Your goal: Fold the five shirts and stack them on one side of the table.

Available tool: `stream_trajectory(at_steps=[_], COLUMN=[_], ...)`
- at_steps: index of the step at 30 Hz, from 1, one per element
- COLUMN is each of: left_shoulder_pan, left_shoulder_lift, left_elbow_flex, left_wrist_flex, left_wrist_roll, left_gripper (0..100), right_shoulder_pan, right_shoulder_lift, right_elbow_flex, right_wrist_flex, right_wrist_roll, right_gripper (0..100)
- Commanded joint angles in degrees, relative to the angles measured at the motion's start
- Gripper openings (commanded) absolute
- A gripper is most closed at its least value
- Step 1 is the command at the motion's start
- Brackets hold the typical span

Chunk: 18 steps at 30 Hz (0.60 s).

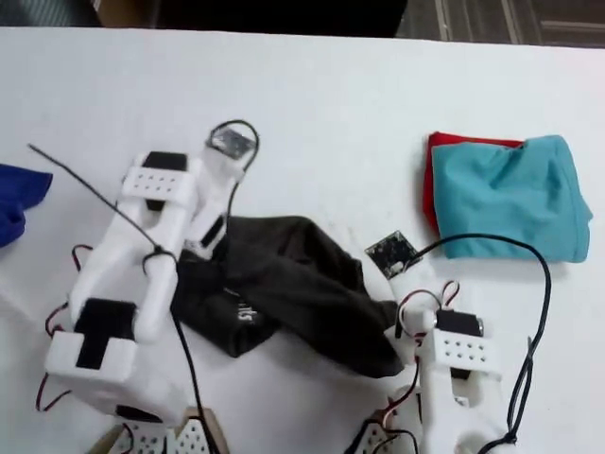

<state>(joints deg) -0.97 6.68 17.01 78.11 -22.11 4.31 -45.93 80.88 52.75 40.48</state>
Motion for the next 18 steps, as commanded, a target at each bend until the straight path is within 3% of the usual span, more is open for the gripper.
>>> stream_trajectory(at_steps=[1, 4, 7, 12, 18], left_shoulder_pan=[1.1, 1.0, 0.7, 0.7, 0.1], left_shoulder_lift=[0.0, -0.1, -0.2, -0.2, -0.2], left_elbow_flex=[-2.3, -2.3, -2.3, -2.3, 4.4], left_wrist_flex=[5.7, 9.1, 13.8, 23.2, 24.2], left_wrist_roll=[0.1, 0.1, -0.8, -9.7, -17.1], left_gripper=[13, 2, 3, 3, 3], right_shoulder_pan=[-1.0, -1.0, -1.0, -1.0, -1.0], right_shoulder_lift=[-0.1, -0.1, -0.1, -0.1, -0.1], right_elbow_flex=[0.4, 0.4, 0.4, 0.4, 0.4], right_wrist_flex=[-1.9, -1.9, -1.9, -1.9, -1.9], right_wrist_roll=[-0.1, -0.1, -0.1, -0.1, -0.1], right_gripper=[2.2, 2.2, 2.2, 2.2, 2.2])
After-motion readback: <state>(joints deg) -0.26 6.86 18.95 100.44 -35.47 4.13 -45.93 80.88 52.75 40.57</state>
